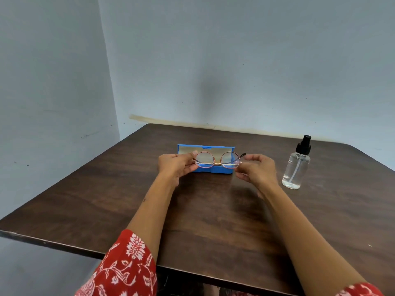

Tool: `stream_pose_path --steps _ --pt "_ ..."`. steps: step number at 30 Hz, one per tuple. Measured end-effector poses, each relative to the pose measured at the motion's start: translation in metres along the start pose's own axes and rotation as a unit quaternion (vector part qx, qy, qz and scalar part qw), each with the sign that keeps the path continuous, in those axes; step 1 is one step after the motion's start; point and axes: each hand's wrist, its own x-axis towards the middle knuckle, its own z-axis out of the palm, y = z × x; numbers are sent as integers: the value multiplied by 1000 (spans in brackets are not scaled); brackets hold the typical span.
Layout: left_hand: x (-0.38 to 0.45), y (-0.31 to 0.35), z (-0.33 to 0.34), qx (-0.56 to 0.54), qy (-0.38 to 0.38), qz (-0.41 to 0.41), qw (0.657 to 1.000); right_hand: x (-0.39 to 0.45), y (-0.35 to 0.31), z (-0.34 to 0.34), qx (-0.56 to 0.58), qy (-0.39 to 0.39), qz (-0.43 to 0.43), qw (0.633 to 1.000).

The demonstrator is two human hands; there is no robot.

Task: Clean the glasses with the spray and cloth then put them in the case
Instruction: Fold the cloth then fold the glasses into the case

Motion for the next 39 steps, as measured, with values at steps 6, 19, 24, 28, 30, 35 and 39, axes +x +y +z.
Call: stream_pose_path --steps 6,19,24,28,30,35,39 --pt "8 1 -8 9 52 8 999 4 0 20 -132 13 -77 988" --pt "9 -8 -4 332 99 229 910 14 14 37 -351 78 -187 914" --pt "11 -13 -1 456 78 254 849 15 17 35 -373 79 -190 905" --pt "9 -13 -2 503 62 252 824 18 19 36 -378 69 -193 903" --pt "7 -12 -2 525 55 260 809 19 22 35 -379 71 -199 901" --pt "1 -7 -5 508 97 336 787 17 24 36 -306 135 -229 914" --pt "4 -6 -8 373 183 393 820 19 24 38 -238 115 -220 939"
